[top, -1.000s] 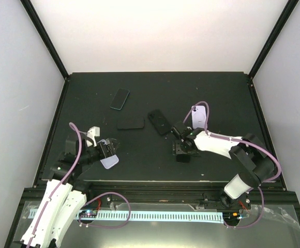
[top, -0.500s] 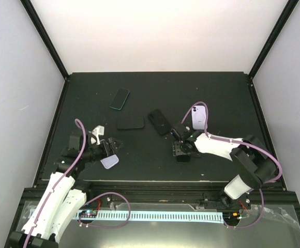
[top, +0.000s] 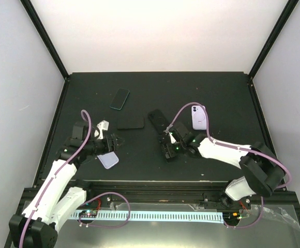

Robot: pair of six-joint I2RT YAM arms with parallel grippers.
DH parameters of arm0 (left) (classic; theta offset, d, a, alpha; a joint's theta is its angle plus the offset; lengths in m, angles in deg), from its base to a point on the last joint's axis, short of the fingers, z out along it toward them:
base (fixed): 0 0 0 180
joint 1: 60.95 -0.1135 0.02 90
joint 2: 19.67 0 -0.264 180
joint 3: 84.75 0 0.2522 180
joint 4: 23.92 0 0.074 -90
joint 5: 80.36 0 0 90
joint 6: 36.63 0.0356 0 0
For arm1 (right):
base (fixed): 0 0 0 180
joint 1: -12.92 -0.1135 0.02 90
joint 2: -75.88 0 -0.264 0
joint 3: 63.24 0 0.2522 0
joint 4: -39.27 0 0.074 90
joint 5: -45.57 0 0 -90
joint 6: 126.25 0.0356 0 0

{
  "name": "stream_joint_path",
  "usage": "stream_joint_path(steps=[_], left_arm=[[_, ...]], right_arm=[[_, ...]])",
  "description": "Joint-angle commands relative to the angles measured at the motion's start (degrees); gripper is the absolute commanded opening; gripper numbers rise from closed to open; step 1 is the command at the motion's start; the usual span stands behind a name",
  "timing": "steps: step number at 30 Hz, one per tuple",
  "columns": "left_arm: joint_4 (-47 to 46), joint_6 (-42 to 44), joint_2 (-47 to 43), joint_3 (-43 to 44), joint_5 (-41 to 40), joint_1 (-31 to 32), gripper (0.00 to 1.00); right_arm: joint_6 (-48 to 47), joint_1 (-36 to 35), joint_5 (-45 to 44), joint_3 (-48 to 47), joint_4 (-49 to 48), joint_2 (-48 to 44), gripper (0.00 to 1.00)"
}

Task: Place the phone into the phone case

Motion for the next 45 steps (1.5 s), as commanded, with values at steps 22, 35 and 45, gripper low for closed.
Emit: stream_joint_path(steps=[22,35,45], left_arm=[[5.0,10.3,8.8,7.3,17.7,0.3,0.66],[3.8,12.1,8.9,4.8,20.5,1.0,0.47],[2.3,11.2,10.0,3.5,21.5,1.2,0.02]], right_arm=[[-25.1,-20.5,2.2,0.3,-21.1,-10.1,0.54],[-28.8,-22.4,2.5,-2.5,-22.5,-9.1,0.54],[-29.5,-23.1,0.4,-3.0,-21.7,-8.6,0.57]])
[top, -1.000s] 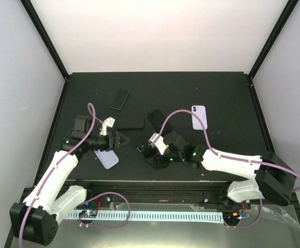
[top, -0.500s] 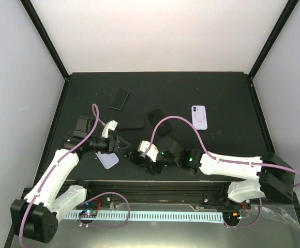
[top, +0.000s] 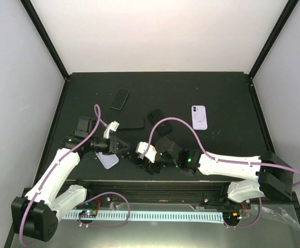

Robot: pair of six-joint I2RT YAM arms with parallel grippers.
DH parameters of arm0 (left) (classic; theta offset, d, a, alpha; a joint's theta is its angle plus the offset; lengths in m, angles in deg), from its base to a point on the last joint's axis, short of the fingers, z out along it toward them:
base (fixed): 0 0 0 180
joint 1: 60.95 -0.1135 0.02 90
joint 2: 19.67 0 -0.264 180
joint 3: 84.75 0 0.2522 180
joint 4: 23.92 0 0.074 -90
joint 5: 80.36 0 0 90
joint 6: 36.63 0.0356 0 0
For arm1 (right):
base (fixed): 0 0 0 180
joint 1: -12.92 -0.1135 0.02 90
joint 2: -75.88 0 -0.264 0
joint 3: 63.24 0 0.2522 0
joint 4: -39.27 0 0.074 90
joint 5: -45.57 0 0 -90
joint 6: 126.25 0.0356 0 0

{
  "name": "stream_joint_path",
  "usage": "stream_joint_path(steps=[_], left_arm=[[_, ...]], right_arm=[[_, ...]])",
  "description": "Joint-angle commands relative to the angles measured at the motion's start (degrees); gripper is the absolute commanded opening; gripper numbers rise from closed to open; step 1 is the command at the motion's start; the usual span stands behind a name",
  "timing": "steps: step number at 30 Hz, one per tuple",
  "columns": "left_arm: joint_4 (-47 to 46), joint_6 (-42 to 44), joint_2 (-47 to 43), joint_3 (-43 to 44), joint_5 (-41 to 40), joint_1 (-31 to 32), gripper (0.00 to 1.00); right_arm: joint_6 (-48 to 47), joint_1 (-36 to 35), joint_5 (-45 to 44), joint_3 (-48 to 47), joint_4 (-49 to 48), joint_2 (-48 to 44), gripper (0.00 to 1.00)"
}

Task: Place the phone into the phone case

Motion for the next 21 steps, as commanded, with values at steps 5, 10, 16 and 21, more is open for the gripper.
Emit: stream_joint_path(steps=[5,10,16,21], left_arm=[[-4.1,-2.4,-0.1,-1.2,-0.4,0.2,0.02],[-6.8,-6.5,0.0,-1.9,-2.6,0.2,0.01],[-8.2,-9.5,-0.3,-1.8,-2.5,0.2,0.02],[-10.6,-17.0,-2.2,-1.8,-2.7,0.1,0.02]], right_arm=[[0.5,-1.1,-5.1,-0.5,-3.5,-2.8,0.78],[-0.3,-2.3,-10.3,3.6,-6.3,-7.3,0.83],[-1.9,-2.9,-11.5,4.1,-5.2,-10.5,0.87],[-6.5,-6.8,-17.0,5.2,-7.8,-10.9,0.72]])
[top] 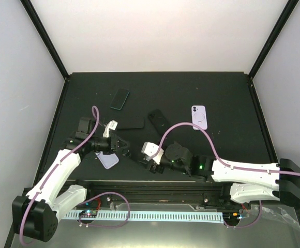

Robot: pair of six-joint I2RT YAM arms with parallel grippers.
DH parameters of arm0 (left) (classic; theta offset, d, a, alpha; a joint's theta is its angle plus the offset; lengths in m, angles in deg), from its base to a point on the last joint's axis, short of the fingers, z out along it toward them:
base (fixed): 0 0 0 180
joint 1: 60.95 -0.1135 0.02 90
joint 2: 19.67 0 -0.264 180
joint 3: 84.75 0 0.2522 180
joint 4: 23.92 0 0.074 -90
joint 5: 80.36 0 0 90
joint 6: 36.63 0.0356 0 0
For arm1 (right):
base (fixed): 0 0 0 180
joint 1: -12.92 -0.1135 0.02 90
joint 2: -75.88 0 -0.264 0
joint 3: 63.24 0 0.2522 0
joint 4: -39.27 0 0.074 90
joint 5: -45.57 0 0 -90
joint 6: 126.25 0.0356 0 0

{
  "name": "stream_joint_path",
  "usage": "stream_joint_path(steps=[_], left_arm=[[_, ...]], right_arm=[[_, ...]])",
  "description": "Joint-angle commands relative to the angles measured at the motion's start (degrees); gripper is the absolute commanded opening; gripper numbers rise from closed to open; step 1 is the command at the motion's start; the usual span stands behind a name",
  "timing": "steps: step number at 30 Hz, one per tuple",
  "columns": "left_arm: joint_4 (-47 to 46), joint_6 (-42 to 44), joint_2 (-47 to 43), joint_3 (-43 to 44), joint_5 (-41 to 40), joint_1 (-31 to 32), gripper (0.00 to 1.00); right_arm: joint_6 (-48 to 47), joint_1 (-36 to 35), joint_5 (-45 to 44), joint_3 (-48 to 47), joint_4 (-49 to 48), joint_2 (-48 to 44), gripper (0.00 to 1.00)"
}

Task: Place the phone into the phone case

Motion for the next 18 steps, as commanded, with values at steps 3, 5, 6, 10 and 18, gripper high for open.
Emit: stream_joint_path(steps=[3,5,6,10,18], left_arm=[[-7.0,-17.0,-5.0,-0.6,-0.2,-0.4,0.02],[-8.4,-21.8,-7.0,-1.3,-0.4,-0.7,0.01],[-8.3,-23.9,-7.7,-1.4,-0.5,-0.9,0.02],[-7.0,-30.9,-10.9,-0.9,-2.3,-1.2,0.01],[-2.2,-39.7,-17.8,-0.7,-5.8,-1.2,0.02]], right_arm=[[-9.3,-6.0,-10.3,3.9,-9.0,-2.3,0.62],[-12.3,-6.8,-11.5,4.9,-11.4,-3.4,0.58],[-13.6,-7.2,-12.2,5.4,-12.3,-3.7,0.56],[-21.2,-9.2,-16.0,8.4,-17.1,-4.4,0.47],[-33.2,-11.3,-20.3,10.3,-23.9,-1.9,0.43]])
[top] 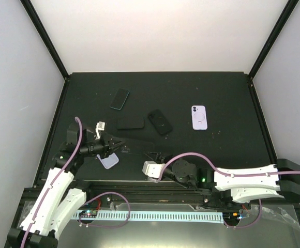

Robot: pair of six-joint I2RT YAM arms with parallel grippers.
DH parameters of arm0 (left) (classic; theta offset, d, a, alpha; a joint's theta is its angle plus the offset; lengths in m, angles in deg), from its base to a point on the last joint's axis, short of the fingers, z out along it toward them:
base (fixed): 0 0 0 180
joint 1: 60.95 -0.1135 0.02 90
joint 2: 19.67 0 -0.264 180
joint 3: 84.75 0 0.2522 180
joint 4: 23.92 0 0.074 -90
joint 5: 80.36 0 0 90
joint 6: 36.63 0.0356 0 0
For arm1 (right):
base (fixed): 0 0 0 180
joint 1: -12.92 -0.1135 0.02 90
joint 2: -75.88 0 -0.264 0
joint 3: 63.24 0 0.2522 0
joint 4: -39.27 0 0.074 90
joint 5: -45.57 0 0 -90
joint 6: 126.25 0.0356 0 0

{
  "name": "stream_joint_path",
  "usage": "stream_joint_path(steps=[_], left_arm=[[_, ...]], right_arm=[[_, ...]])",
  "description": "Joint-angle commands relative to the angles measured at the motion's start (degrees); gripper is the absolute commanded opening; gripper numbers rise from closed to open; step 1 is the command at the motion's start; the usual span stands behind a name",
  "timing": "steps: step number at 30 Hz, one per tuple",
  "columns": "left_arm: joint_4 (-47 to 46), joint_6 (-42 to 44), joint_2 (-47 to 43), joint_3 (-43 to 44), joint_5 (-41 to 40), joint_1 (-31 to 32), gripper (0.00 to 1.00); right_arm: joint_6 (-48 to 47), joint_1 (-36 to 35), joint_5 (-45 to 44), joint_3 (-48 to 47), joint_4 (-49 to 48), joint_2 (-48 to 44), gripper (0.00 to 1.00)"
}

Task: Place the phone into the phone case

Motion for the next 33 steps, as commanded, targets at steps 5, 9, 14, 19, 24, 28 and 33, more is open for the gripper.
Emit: stream_joint_path(steps=[5,9,14,19,24,28,33], left_arm=[[2.2,-11.0,-4.4,0.7,-0.9,-0.3,0.01],[5.3,-12.4,-5.4,1.2,-1.0,-0.3,0.02],[6.1,-14.6,-7.2,1.2,-1.2,-0.3,0.01],[6.1,-16.5,-8.5,0.9,-0.6,-0.3,0.02],[5.7,-17.1,-8.6,0.6,-0.4,-0.3,0.02],[5.2,-18.8,-9.6,-0.1,-1.4,-0.3,0.05],[5.1,-20.3,-13.4,-1.7,-7.8,-0.3,0.53]], right_arm=[[-11.9,-1.2,-7.1,-0.7,-9.9,4.4,0.42],[-15.8,-1.5,-9.1,-0.8,-12.9,6.5,0.41],[-18.9,-1.7,-10.6,-0.9,-16.1,8.3,0.38],[-20.3,-1.9,-10.8,-1.2,-17.5,9.0,0.29],[-21.1,-2.0,-11.2,-1.1,-18.9,9.6,0.12],[-20.3,-2.2,-12.3,-0.8,-19.7,9.3,0.01],[-14.2,-2.2,-12.5,-1.2,-17.0,7.8,0.01]])
